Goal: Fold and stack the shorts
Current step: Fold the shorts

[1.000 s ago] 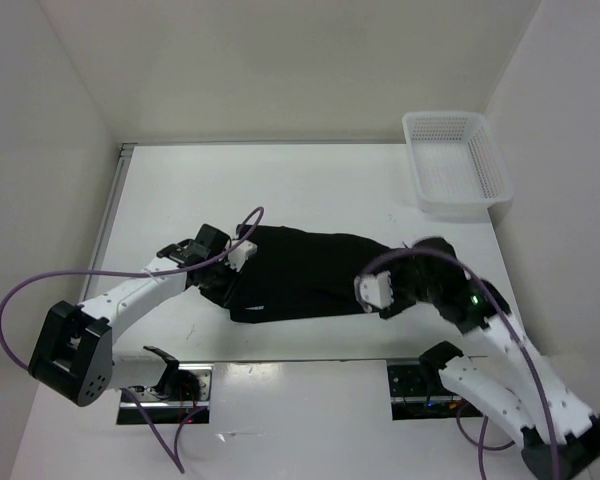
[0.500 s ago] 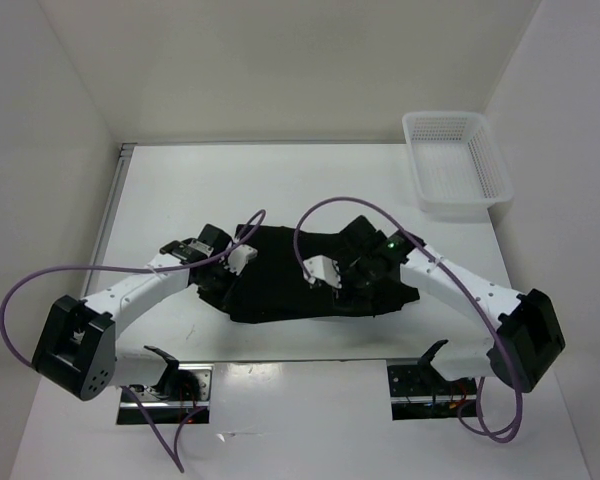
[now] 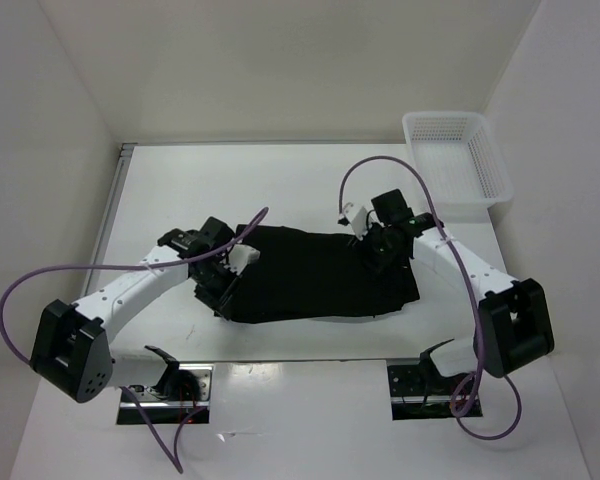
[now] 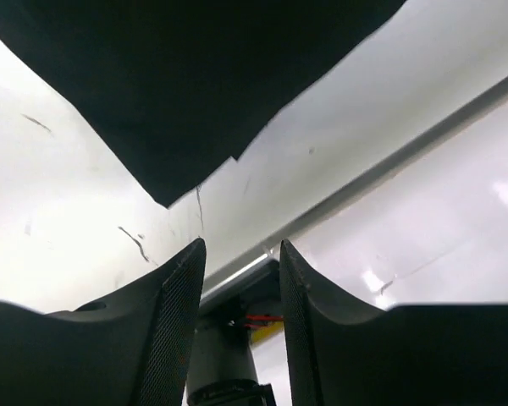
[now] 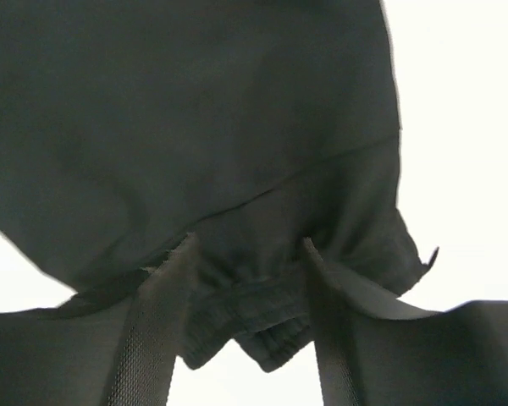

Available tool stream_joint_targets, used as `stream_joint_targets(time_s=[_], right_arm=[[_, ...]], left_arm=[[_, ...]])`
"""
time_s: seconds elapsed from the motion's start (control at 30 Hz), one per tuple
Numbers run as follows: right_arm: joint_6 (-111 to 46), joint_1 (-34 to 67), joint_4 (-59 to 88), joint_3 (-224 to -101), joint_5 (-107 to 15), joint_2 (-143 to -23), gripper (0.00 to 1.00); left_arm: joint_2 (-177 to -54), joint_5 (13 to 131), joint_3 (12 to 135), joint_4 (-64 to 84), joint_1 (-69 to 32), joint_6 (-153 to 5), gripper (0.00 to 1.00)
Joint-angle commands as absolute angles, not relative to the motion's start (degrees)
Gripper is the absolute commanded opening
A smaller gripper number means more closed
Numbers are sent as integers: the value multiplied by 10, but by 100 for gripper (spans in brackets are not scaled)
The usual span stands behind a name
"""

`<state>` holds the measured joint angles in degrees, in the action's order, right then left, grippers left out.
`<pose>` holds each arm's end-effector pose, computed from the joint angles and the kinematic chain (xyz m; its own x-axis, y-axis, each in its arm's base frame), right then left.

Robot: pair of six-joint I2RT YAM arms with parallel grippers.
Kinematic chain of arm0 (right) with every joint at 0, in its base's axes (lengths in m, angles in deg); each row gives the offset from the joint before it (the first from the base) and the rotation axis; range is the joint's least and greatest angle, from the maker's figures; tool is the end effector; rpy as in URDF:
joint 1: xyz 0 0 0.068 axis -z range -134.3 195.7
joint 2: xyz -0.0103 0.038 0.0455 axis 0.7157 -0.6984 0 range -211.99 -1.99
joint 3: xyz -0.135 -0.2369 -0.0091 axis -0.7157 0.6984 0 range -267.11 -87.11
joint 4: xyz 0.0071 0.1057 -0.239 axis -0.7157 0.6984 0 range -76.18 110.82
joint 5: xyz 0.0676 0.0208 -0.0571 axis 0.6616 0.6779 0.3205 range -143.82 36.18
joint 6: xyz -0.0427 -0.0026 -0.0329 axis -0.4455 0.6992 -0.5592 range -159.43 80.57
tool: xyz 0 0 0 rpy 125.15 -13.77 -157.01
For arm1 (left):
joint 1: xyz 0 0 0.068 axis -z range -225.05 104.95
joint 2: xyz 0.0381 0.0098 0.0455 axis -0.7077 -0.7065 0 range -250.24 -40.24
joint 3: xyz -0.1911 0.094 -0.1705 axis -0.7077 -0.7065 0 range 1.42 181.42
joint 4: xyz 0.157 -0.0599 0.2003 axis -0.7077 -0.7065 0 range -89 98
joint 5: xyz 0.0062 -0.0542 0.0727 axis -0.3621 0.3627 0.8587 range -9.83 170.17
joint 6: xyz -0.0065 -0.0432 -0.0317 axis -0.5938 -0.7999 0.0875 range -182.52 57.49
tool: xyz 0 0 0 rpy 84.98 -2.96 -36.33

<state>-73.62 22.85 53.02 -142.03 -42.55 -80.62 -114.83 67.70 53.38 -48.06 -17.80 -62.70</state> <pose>0.2424 0.1097 0.2318 -0.4186 -0.7744 -0.4744 -0.8439 0.5247 -0.1119 0.1924 -0.1078 0.2224 -0.8733 0.4461 -0.1957 0.4819 0.8501 -0.2125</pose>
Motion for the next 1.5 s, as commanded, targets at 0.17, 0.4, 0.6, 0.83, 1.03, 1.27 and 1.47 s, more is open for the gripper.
stream_joint_targets(time_s=[0.17,0.4,0.6,0.83,1.03,1.27,1.47], right_arm=[[-573,284,448,-1459,-505,-855,50],[-545,374,459,-1453,-546,-876,67],[-551,402,478,-1434,-509,-881,81],[-617,419,523,-1447,-460,-882,71],[-641,424,555,-1452,-386,-891,57],[-654,419,559,-1446,-388,-902,60],[-644,419,546,-1441,-393,-941,65]], left_arm=[[-1202,687,628,-301,-170,-625,53],[-1287,693,591,-228,-112,-625,61],[-1334,698,556,-178,-93,-625,63],[-1356,709,602,-197,-88,-625,65],[-1332,741,607,-233,-88,-625,65],[-1326,723,592,-238,-88,-625,65],[-1326,734,592,-238,-88,-625,65]])
